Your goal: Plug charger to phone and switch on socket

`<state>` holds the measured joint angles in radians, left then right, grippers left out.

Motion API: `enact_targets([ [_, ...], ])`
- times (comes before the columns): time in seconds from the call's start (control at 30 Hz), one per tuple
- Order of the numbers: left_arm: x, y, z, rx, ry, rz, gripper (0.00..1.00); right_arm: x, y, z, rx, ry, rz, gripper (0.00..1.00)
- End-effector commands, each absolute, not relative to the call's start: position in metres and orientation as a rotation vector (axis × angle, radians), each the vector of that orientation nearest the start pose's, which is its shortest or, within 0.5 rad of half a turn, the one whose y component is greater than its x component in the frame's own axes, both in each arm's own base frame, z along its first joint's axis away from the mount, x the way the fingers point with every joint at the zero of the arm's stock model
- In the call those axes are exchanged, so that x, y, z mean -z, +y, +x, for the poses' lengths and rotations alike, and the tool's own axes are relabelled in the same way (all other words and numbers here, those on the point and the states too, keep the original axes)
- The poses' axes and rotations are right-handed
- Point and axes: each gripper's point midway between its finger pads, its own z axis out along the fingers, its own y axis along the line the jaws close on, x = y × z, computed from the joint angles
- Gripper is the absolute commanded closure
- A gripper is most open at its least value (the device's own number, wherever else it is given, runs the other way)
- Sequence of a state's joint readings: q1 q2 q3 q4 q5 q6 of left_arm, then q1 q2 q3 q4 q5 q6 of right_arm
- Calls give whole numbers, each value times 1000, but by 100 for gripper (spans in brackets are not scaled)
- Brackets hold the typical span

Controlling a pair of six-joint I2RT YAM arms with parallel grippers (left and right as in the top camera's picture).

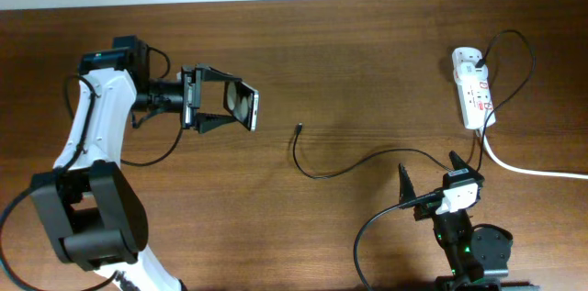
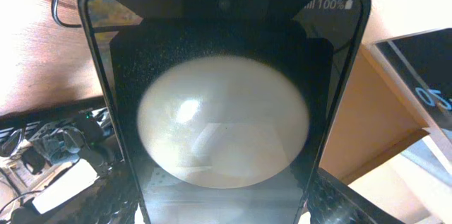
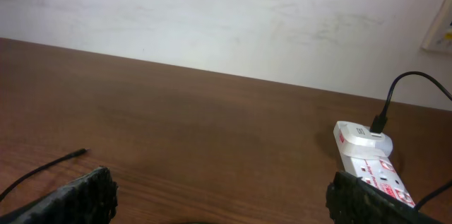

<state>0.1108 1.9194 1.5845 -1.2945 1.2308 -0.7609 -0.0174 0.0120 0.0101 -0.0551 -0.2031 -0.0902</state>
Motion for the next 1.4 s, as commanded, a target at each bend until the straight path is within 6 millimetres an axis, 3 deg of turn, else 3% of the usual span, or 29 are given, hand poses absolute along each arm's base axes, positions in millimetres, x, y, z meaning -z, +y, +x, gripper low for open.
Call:
enact_targets([
  [0.0, -229, -121, 371, 2015, 2610, -1249, 100, -160, 35, 243, -96, 1615, -233, 1],
  [1.37, -224, -119, 371, 1969, 2628, -1300, 100, -160, 35, 243, -96, 1615, -233, 1],
])
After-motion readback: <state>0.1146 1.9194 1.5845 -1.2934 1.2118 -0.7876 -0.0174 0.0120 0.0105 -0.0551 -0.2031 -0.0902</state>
